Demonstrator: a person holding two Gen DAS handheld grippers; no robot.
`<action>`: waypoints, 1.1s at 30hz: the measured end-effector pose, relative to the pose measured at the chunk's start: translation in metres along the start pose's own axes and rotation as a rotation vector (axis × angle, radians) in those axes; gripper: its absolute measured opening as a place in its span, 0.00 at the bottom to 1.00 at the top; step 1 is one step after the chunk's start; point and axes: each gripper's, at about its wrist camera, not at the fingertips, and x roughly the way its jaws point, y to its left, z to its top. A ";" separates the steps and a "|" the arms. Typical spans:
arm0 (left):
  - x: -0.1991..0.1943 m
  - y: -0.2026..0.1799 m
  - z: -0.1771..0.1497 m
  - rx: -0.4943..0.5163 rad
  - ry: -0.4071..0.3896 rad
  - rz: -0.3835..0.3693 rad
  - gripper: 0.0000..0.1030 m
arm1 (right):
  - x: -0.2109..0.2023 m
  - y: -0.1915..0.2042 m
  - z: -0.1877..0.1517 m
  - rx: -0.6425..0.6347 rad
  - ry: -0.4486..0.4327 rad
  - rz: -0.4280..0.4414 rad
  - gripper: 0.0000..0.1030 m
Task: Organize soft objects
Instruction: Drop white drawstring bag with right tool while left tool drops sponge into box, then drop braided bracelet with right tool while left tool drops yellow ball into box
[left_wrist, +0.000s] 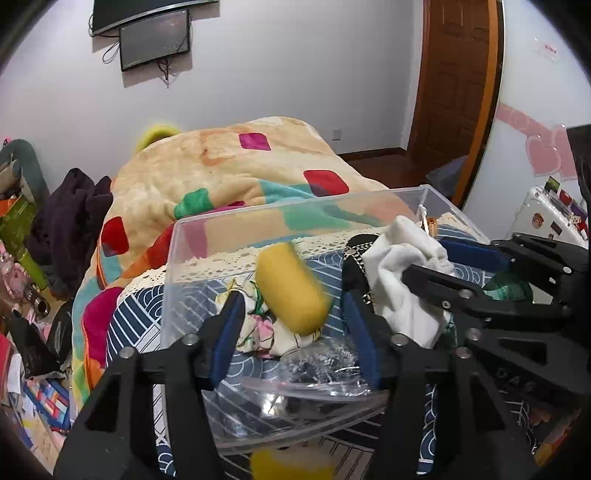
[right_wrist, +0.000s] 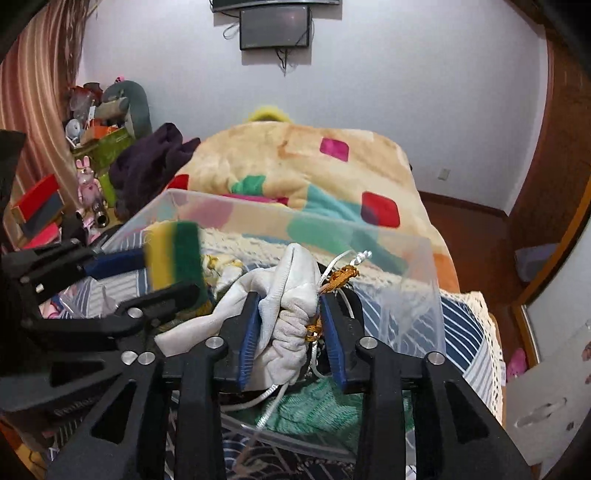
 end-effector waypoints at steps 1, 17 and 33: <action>-0.002 0.002 -0.001 -0.009 -0.003 -0.003 0.56 | -0.001 -0.003 0.000 0.011 0.005 -0.002 0.42; -0.086 -0.007 -0.022 0.041 -0.170 0.012 0.73 | -0.071 -0.010 0.000 0.011 -0.175 0.006 0.78; -0.084 -0.004 -0.081 0.030 -0.064 0.004 0.87 | -0.068 -0.034 -0.054 0.101 -0.126 -0.032 0.92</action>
